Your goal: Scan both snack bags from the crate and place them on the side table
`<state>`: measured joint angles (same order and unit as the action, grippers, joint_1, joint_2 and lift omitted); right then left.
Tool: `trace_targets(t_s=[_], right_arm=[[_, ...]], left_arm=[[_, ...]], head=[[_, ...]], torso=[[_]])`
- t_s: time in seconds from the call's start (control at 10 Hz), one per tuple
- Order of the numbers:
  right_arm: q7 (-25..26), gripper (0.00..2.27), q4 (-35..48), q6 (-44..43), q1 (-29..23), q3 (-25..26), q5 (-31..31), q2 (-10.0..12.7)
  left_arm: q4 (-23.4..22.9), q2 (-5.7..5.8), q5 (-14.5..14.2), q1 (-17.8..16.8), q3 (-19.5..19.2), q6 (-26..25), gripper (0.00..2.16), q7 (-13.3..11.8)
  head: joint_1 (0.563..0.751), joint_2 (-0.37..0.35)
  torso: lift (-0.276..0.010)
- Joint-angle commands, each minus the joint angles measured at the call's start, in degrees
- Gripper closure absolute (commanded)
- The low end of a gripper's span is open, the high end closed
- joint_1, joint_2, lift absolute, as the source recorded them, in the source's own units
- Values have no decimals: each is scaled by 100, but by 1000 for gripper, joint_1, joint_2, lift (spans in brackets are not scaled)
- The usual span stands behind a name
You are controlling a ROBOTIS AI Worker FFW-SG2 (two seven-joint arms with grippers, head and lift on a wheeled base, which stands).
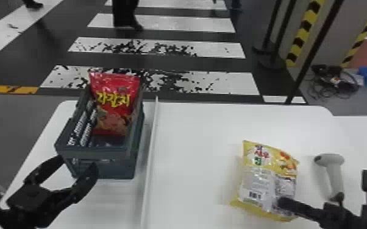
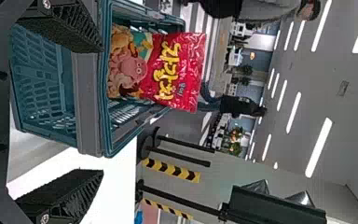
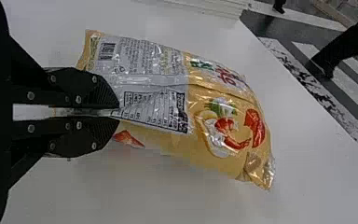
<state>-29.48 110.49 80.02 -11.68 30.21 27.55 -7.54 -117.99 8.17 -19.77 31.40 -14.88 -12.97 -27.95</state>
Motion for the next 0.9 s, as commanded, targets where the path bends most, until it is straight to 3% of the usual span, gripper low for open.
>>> trace_targets(t_s=[0.0,0.5,0.8], right_arm=[[-22,2263,25,63,25,275,313,-1],[-5,2263,16,186,579,1655,1025,-19],[347,2263,-626,-1027,887,2208,937,-247]], left_arm=[[12,0,9,7,-6,0,73,0],[-40,0,9,50,-41,0,73,0],[-40,-9,17,50,-41,0,73,0]], head=[[695,-39],[695,-93],[695,-205]], torso=[[-95],[-95],[-95]])
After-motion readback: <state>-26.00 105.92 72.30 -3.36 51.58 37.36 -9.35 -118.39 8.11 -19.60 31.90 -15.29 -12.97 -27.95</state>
